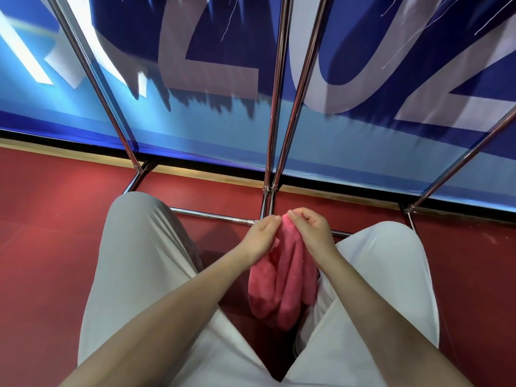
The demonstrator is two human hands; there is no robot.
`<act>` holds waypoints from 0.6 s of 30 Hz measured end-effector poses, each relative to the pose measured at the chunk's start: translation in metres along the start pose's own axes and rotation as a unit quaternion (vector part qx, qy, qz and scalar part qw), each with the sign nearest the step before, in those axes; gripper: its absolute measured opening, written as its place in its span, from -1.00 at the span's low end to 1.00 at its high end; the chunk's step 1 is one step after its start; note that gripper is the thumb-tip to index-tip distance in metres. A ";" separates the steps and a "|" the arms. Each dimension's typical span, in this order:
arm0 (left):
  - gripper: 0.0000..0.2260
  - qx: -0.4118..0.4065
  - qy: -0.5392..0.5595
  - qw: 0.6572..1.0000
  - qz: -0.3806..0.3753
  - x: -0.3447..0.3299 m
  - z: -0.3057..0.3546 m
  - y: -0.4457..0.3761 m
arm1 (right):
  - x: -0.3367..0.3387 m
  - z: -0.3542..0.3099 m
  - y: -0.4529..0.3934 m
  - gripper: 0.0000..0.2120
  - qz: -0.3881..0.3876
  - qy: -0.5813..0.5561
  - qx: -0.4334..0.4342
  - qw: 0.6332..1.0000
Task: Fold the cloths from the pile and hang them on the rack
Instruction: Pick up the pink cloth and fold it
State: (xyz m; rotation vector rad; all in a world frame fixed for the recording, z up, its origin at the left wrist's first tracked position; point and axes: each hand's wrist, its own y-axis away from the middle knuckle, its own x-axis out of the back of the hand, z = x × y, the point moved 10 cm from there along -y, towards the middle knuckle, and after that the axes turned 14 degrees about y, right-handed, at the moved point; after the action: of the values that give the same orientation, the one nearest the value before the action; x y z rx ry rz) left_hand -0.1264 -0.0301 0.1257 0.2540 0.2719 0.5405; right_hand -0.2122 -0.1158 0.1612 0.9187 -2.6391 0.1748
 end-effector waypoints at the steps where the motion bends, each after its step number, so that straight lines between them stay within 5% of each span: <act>1: -0.79 0.004 0.020 1.000 -0.005 -0.003 0.000 0.001 | 0.002 0.001 -0.001 -0.81 0.006 0.000 -0.002 1.000; 8: -0.83 -0.041 0.000 0.998 0.037 0.012 0.017 -0.001 | 0.014 0.008 -0.007 -0.84 0.046 0.039 -0.015 0.998; 12: -0.80 -0.095 -0.008 0.991 0.098 0.036 0.040 -0.002 | -0.007 0.008 -0.008 -0.85 -0.024 0.153 0.027 0.988; 18: -0.78 -0.127 -0.034 0.986 0.101 0.042 0.059 0.003 | -0.014 0.010 -0.009 -0.89 -0.031 0.313 0.072 0.946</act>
State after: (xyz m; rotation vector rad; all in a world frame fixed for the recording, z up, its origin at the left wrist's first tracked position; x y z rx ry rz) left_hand -0.0745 -0.0145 0.1740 0.0517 0.1097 0.7587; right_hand -0.1989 -0.1165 0.1468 0.8180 -2.0239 0.5522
